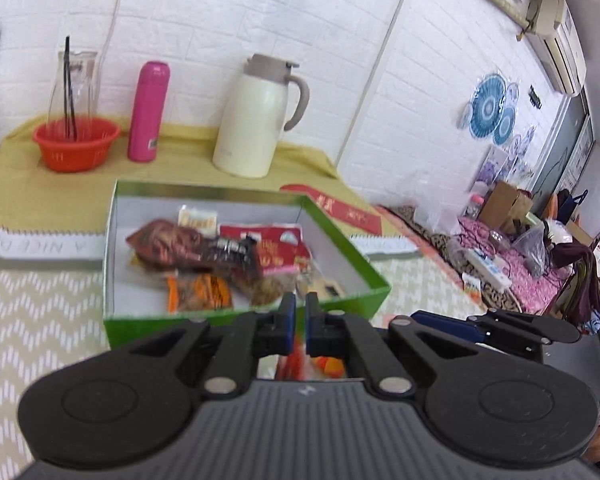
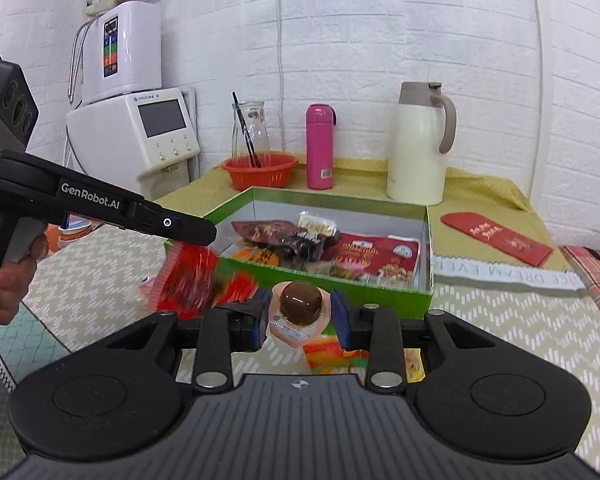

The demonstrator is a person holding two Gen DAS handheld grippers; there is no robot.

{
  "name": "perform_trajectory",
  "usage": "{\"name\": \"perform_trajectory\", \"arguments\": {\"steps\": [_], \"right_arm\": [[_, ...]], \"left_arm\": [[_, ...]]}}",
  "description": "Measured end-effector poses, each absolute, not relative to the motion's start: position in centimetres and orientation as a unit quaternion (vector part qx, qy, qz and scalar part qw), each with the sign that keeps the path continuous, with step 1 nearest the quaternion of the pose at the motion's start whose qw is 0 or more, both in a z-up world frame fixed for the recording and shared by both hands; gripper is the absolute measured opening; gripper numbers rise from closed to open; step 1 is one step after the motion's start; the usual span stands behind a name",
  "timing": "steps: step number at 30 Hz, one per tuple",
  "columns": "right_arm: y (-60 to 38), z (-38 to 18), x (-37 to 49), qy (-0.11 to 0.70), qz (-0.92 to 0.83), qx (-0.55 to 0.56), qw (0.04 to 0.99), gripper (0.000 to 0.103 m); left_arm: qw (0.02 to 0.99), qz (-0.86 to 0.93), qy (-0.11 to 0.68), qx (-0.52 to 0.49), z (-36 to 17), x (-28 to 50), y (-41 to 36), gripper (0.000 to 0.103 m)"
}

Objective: Organize snacks

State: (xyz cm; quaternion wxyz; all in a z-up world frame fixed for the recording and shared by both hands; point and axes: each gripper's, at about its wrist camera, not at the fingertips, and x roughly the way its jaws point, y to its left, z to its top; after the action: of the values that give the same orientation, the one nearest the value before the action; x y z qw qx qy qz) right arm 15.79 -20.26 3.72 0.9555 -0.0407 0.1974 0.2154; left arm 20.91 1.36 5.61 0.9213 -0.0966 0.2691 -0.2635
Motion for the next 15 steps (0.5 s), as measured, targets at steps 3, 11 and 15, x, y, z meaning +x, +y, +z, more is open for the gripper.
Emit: {"name": "perform_trajectory", "arguments": {"steps": [3,11,15], "right_arm": [[-20.1,4.4,17.2,0.190,0.209,-0.041,0.958,0.058],[-21.3,2.9,16.5,0.203,0.207,-0.032,0.956,0.059],[-21.5,1.2,16.1,0.230,0.209,-0.032,0.950,0.059]], "left_arm": [[0.921,-0.265,0.271,-0.090,6.0,22.0,0.8,0.000],[0.929,-0.231,0.287,-0.026,2.9,20.1,2.0,0.086],[0.911,-0.212,0.350,-0.043,0.2,19.7,3.8,0.087]]}}
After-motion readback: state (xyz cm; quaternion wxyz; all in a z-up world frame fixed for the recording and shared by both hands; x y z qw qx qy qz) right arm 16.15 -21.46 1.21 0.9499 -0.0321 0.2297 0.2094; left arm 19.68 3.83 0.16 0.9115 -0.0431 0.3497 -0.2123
